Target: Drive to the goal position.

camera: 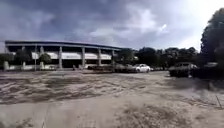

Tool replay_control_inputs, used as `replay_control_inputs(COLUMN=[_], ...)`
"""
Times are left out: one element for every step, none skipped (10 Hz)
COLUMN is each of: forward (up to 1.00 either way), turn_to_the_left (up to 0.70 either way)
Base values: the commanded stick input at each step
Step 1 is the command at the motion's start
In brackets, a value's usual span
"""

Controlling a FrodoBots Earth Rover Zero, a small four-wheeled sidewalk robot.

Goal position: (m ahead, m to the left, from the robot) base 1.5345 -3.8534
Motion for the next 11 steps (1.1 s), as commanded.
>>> replay_control_inputs(forward=[0.70, 0.70, 0.70, 0.70, 0.70, 0.70, 0.70, 0.70, 0.70, 0.70, 0.70], turn_to_the_left=[0.00, 0.00, -0.21, -0.31, -0.35, -0.35, -0.35, -0.17, 0.00, 0.00, 0.00])
